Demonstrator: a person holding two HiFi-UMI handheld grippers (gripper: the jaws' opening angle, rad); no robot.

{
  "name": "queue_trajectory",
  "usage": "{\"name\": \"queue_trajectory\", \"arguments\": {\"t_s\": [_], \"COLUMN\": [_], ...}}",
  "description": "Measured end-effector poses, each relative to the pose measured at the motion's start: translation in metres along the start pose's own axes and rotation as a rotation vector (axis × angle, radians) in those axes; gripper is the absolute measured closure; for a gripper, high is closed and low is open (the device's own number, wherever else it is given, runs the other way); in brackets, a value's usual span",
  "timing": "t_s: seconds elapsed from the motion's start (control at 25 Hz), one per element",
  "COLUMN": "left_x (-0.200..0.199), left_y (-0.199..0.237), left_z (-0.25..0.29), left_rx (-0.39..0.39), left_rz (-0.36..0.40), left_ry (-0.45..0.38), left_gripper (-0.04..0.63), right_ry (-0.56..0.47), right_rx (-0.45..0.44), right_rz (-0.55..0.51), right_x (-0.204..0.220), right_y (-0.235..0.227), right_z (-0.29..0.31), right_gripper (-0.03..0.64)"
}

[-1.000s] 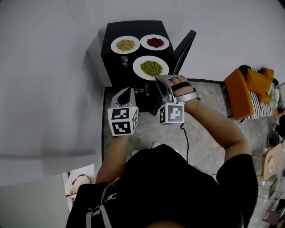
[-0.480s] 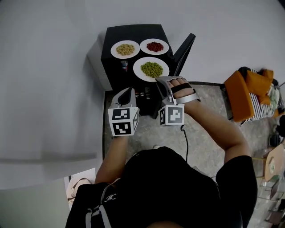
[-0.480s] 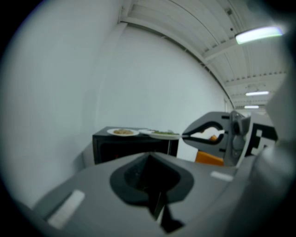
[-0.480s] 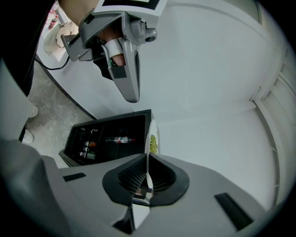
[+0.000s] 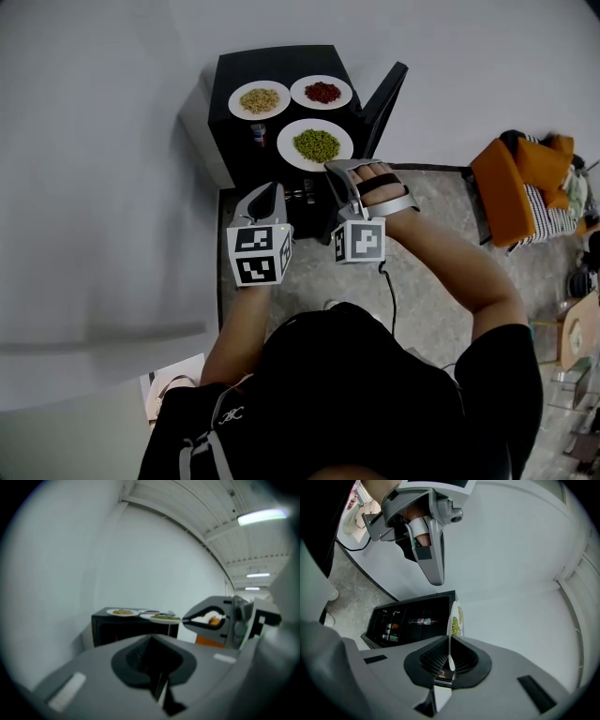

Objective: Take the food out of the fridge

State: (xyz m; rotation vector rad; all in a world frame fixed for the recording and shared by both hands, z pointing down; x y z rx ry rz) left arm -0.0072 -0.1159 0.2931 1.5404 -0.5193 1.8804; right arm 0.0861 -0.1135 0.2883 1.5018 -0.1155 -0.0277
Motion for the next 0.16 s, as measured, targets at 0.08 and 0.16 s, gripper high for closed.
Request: {"name": "queue_trajectory", "arguments": {"t_s": [0.08, 0.16], "left_x": [0.0019, 0.0036], "left_y": [0.0006, 0.0013], "left_z": [-0.0005, -0.0012], "left_rx": [0.001, 0.003], "left_rz": [0.000, -0.001], "left_ry": [0.003, 0.004], "left_gripper": [0.598, 0.598], "right_ry": [-0.001, 0.001], "right_rx": [0.000, -0.001], "right_rz": [0.001, 0.002], "right_x": [-0.0010, -0.0017], "right_y": [0.0024, 0.0047], "right_z": [0.0003, 0.0002], "right_gripper": [0.604, 0.604]}}
Point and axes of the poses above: the fingertips, and each gripper's own axes: z forward along the fingers, y to its left, x out of its underside, the point moved 1 cm from there along -z, backward along the fingers, and after that the axes turned 11 degrees about x, right-handed, at the moved point
